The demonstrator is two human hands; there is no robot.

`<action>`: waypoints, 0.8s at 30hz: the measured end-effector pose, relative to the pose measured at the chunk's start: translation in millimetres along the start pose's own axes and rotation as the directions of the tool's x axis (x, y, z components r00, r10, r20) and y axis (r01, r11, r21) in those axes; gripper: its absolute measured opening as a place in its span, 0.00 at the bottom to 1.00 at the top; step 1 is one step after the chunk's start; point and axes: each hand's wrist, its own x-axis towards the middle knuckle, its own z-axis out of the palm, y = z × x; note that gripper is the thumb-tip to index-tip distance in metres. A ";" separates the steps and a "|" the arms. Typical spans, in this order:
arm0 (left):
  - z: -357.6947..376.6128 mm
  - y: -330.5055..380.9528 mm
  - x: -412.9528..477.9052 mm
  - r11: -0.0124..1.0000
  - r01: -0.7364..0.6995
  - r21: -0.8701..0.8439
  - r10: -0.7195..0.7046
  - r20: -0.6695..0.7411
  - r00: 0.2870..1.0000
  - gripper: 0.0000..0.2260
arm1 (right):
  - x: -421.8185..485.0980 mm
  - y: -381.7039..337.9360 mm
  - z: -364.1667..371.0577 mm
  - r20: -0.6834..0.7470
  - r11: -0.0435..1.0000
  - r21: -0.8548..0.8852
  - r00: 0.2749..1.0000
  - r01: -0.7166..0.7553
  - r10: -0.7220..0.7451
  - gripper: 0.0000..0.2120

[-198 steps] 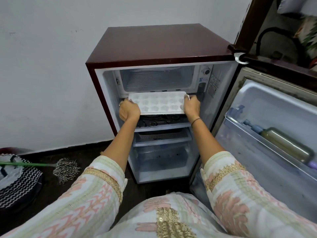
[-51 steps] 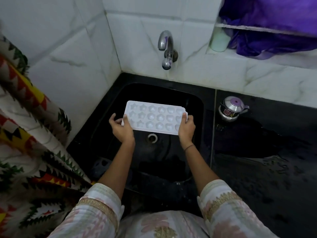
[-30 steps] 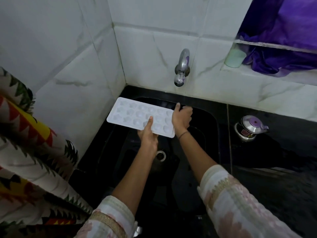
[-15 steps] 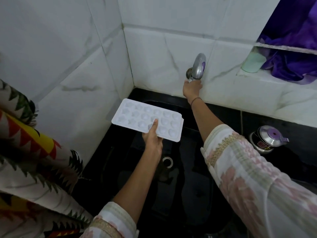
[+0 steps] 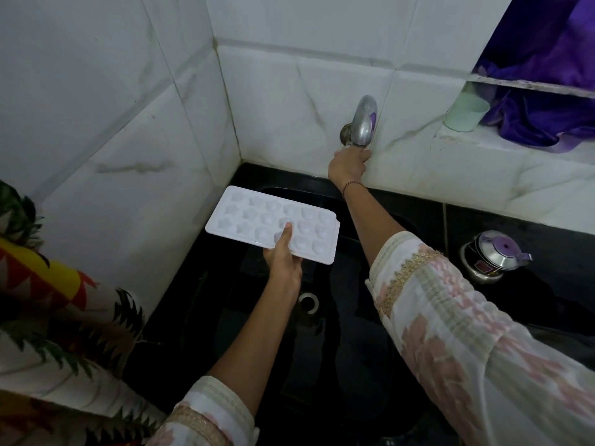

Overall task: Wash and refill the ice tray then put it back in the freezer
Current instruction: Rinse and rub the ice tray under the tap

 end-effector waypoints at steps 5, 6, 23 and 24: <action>0.5 -2.9 1.9 1.000 0.008 -0.013 -0.008 0.019 1.000 0.19 | -1.7 4.5 -6.7 0.023 0.999 -0.013 0.999 0.047 -0.047 0.25; 0.7 -2.7 1.2 1.000 0.011 -0.013 -0.011 0.013 1.000 0.20 | -4.5 6.0 -9.2 0.045 0.999 -0.012 0.998 0.052 -0.052 0.27; 5.0 -9.7 -6.1 0.999 0.017 0.043 -0.017 0.007 1.000 0.17 | -80.0 43.1 -66.7 0.201 0.906 0.390 0.944 0.168 -0.261 0.06; 5.3 -10.3 -6.6 0.999 0.020 0.043 -0.020 0.009 1.000 0.16 | -83.8 47.4 -68.5 0.206 0.904 0.394 0.943 0.164 -0.261 0.07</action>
